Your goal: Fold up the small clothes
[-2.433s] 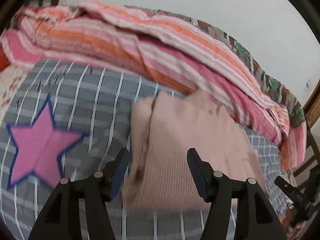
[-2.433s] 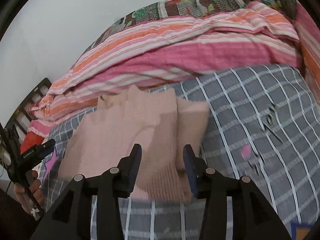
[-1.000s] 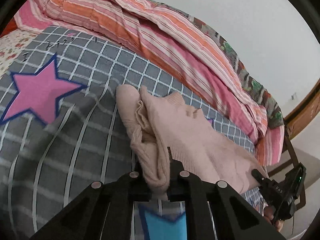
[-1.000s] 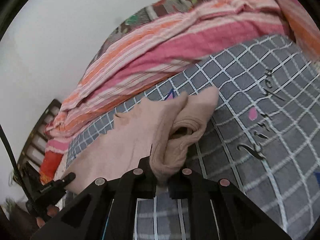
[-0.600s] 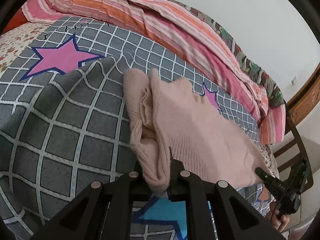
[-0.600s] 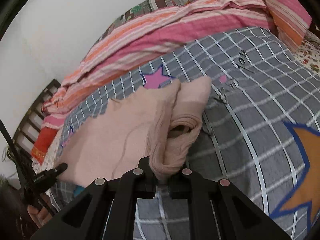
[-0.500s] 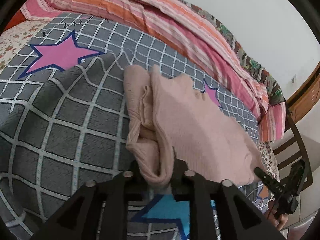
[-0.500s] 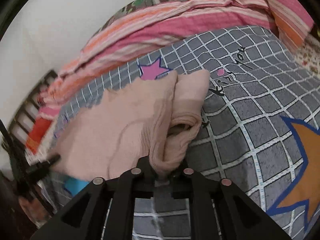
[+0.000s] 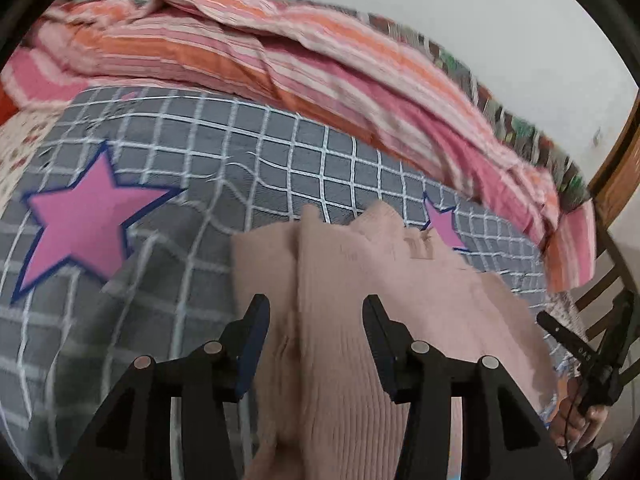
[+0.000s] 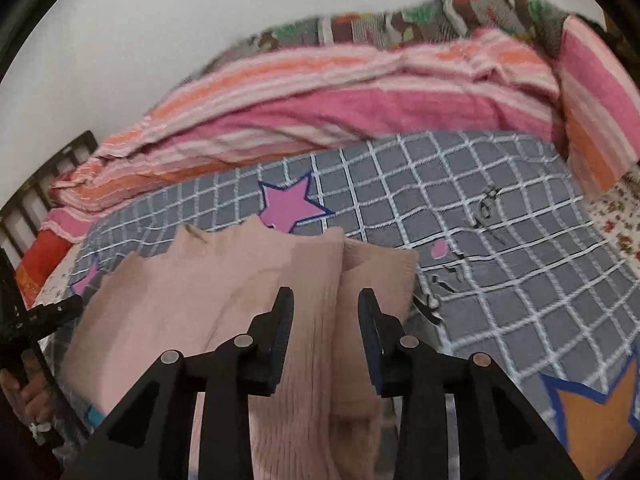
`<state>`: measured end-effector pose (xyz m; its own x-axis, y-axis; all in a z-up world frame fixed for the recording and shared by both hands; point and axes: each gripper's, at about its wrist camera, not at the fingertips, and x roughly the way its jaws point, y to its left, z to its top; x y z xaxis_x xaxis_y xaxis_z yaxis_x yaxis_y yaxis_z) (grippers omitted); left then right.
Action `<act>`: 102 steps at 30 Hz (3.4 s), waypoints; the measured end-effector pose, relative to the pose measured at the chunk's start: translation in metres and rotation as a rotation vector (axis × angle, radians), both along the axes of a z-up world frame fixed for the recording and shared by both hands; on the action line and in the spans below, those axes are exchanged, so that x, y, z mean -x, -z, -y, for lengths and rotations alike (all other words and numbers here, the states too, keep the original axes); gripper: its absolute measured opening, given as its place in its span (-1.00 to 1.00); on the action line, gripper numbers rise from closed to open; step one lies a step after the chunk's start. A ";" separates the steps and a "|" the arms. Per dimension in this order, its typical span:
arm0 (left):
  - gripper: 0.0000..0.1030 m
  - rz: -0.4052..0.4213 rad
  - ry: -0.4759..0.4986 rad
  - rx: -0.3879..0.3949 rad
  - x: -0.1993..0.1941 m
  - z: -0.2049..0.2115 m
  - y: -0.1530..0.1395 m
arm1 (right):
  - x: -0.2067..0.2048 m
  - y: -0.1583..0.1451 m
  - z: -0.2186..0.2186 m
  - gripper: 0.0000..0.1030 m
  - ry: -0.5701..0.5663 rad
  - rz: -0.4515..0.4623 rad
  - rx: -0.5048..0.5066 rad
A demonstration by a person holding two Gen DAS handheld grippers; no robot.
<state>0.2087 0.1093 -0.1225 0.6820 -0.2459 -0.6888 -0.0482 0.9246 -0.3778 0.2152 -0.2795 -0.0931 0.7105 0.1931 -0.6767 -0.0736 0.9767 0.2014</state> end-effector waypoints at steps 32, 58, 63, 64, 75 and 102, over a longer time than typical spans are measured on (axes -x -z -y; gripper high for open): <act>0.04 0.024 -0.073 0.036 0.009 -0.042 0.026 | -0.024 0.015 -0.133 -0.32 -0.151 -0.099 0.072; 0.09 0.079 0.028 0.075 0.028 -0.047 0.022 | -0.065 0.047 -0.173 -0.32 -0.112 -0.231 0.211; 0.09 0.064 0.052 0.117 0.044 -0.044 0.009 | -0.034 0.037 -0.168 -0.32 -0.119 -0.206 0.195; 0.09 0.065 0.054 0.103 0.051 -0.042 0.006 | -0.031 0.036 -0.167 -0.32 -0.124 -0.204 0.198; 0.10 0.044 0.053 0.085 0.102 -0.034 0.003 | 0.021 0.030 -0.163 -0.32 -0.139 -0.173 0.217; 0.10 -0.045 0.094 0.229 0.122 -0.019 0.047 | 0.065 0.035 -0.158 -0.32 -0.134 -0.136 0.238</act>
